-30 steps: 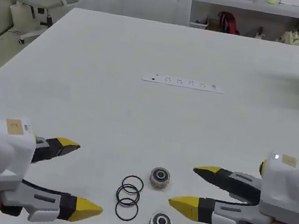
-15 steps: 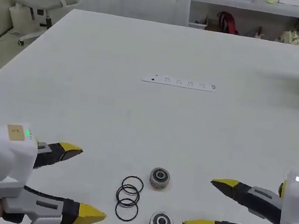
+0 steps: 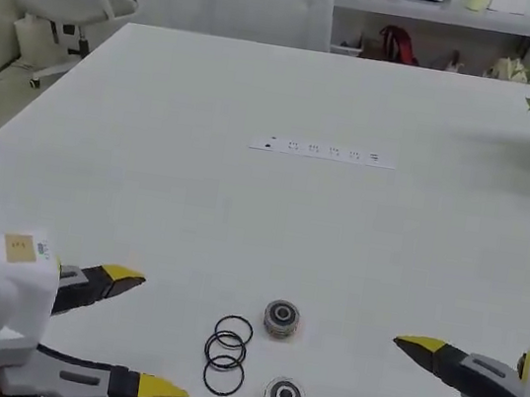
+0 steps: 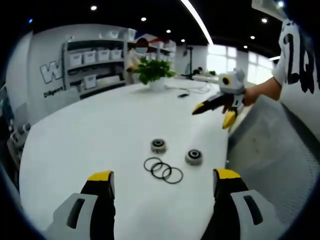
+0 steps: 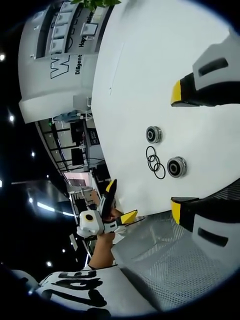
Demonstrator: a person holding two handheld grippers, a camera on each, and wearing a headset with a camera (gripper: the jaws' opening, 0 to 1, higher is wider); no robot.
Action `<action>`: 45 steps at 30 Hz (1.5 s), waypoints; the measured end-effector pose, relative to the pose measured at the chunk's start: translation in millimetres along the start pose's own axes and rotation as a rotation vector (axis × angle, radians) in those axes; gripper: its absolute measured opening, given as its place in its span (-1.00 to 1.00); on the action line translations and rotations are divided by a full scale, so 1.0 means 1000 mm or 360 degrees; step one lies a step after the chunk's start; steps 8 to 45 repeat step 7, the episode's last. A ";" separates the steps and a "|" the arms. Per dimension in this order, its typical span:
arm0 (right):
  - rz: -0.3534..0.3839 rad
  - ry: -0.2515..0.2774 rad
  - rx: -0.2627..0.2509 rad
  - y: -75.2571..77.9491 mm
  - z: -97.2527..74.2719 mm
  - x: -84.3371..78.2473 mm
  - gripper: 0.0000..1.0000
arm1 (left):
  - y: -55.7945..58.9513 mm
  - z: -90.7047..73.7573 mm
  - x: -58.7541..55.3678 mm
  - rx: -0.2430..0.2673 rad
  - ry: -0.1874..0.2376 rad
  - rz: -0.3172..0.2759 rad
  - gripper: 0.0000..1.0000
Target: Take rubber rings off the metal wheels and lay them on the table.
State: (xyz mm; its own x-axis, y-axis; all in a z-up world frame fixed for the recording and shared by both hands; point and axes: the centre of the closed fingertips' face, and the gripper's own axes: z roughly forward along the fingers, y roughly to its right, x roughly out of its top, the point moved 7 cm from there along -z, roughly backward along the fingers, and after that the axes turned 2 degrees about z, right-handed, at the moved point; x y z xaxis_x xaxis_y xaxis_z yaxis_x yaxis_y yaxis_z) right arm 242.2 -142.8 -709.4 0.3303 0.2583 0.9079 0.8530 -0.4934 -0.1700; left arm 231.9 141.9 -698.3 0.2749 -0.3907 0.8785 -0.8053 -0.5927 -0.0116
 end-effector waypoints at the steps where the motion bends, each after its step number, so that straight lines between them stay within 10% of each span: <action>1: -0.0008 -0.0005 0.0001 0.000 0.000 0.000 0.41 | 0.000 0.000 0.000 0.0000 -0.0002 0.0002 0.64; 45: -0.0020 -0.0005 -0.0002 -0.001 0.000 -0.001 0.42 | 0.002 -0.001 0.001 0.0000 0.0004 0.0004 0.64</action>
